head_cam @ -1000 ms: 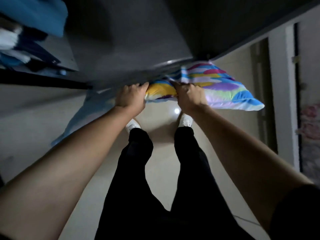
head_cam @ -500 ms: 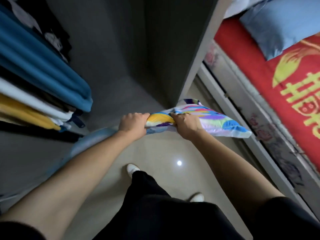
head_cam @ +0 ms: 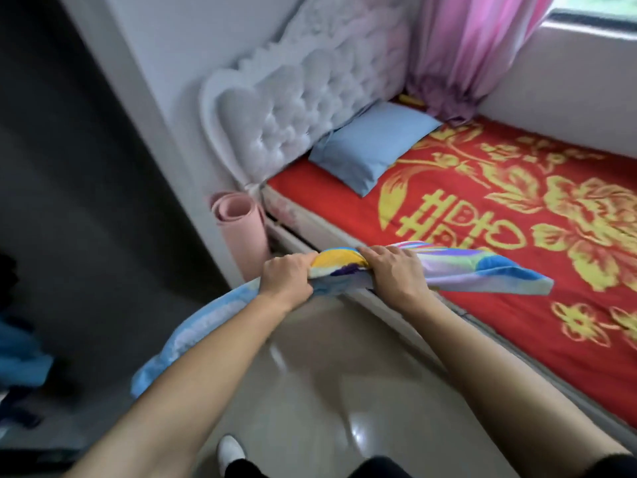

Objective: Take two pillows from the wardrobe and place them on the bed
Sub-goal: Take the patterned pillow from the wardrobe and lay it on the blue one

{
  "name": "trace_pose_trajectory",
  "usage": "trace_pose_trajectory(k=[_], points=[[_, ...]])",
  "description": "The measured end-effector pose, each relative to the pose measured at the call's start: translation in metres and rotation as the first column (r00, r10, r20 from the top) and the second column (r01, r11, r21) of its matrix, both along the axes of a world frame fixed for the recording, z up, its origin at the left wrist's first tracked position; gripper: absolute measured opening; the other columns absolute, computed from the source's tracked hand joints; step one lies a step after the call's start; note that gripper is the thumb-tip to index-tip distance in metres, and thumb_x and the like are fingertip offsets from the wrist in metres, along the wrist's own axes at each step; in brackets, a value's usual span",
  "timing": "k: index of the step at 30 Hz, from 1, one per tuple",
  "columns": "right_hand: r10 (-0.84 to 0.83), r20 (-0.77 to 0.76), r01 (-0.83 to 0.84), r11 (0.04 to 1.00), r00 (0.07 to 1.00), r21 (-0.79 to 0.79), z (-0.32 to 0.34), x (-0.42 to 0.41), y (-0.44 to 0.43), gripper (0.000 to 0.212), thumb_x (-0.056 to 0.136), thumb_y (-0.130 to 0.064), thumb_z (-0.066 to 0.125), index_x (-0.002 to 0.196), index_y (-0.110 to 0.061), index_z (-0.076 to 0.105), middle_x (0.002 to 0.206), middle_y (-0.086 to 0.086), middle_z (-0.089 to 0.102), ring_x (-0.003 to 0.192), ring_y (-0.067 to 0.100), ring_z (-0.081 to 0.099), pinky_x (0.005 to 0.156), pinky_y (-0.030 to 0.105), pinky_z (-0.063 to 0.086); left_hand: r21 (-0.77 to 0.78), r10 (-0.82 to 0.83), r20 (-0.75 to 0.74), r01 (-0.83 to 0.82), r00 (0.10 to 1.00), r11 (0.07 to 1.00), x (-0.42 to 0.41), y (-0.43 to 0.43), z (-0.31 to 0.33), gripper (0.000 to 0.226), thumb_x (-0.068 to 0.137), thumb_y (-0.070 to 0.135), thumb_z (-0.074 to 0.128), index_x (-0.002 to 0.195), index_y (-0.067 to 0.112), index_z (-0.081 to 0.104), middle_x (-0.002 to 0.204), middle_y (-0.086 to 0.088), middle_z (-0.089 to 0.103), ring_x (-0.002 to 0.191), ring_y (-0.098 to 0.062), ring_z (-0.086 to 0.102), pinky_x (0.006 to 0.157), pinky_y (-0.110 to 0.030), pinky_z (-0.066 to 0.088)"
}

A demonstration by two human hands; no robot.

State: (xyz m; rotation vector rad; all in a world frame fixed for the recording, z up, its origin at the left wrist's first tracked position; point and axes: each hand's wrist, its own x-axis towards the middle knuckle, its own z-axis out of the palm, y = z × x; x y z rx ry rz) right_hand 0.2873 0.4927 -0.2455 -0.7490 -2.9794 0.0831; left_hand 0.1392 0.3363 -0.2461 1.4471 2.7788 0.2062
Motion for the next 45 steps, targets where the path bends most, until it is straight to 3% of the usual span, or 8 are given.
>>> trace_pose_trajectory(k=[8,14,23,32,34,40,45], points=[[-0.018,-0.415,0.143,0.952,0.91,0.272,0.032,0.01,0.096,0.049,0.085,-0.014,0.057,0.134,-0.023,0.056,0.125,0.002,0.063,0.118,0.03,0.056,0.109,0.05,0.035,0.349,-0.085,-0.086,0.11,0.993,0.931,-0.001,0.102,0.05,0.044,0.077,0.056,0.067,0.116,0.037,0.063,0.095,0.003,0.075,0.081,-0.031,0.069,0.063,-0.034,0.052],[0.002,-0.494,0.187,0.925,0.87,0.332,0.03,-0.039,0.154,0.046,0.091,-0.018,0.056,0.137,-0.021,0.054,0.133,0.003,0.061,0.124,0.03,0.055,0.112,0.049,0.034,0.528,-0.106,-0.047,0.115,0.993,0.842,-0.059,0.159,0.058,0.043,0.076,0.047,0.063,0.117,0.035,0.069,0.099,0.003,0.076,0.084,-0.028,0.071,0.062,-0.029,0.047],[0.069,-0.355,0.077,0.921,0.932,0.382,0.048,-0.158,0.27,0.046,0.089,-0.022,0.067,0.133,-0.017,0.058,0.126,0.003,0.066,0.111,0.028,0.063,0.095,0.041,0.049,0.444,-0.152,0.001,0.135,0.988,0.886,-0.198,0.266,0.064,0.033,0.082,0.041,0.057,0.114,0.036,0.064,0.09,0.006,0.075,0.079,-0.025,0.069,0.064,-0.037,0.055],[-0.104,-0.374,0.23,0.922,0.921,0.311,0.058,-0.239,0.351,0.047,0.088,-0.02,0.067,0.133,-0.016,0.057,0.128,0.004,0.065,0.115,0.029,0.061,0.098,0.043,0.047,0.42,-0.201,-0.048,0.203,0.978,0.885,-0.288,0.376,0.079,0.041,0.079,0.031,0.061,0.119,0.035,0.066,0.096,0.004,0.075,0.083,-0.026,0.069,0.062,-0.03,0.047],[-0.158,-0.398,0.285,0.916,0.903,0.282,0.056,-0.254,0.376,0.047,0.089,-0.022,0.066,0.134,-0.018,0.056,0.131,0.004,0.063,0.119,0.028,0.059,0.101,0.044,0.045,0.441,-0.23,-0.055,0.231,0.972,0.867,-0.304,0.406,0.08,0.038,0.08,0.034,0.06,0.117,0.034,0.068,0.093,0.004,0.076,0.08,-0.025,0.069,0.058,-0.028,0.042],[-0.3,-0.485,0.436,0.878,0.822,0.197,0.029,-0.307,0.455,0.05,0.091,-0.018,0.063,0.139,-0.02,0.05,0.14,0.004,0.056,0.134,0.029,0.045,0.118,0.05,0.024,0.445,-0.279,-0.01,0.254,0.96,0.859,-0.354,0.504,0.07,0.044,0.075,0.033,0.053,0.117,0.037,0.068,0.087,0.001,0.076,0.077,-0.027,0.068,0.059,-0.03,0.044],[-0.381,-0.485,0.484,0.869,0.787,0.103,0.005,-0.363,0.517,0.039,0.091,-0.017,0.054,0.13,-0.02,0.054,0.129,0.003,0.059,0.13,0.029,0.047,0.12,0.049,0.015,0.368,-0.271,0.068,0.228,0.96,0.901,-0.404,0.575,0.05,0.044,0.076,0.022,0.064,0.116,0.038,0.068,0.078,0.0,0.074,0.07,-0.025,0.065,0.055,-0.027,0.042]])
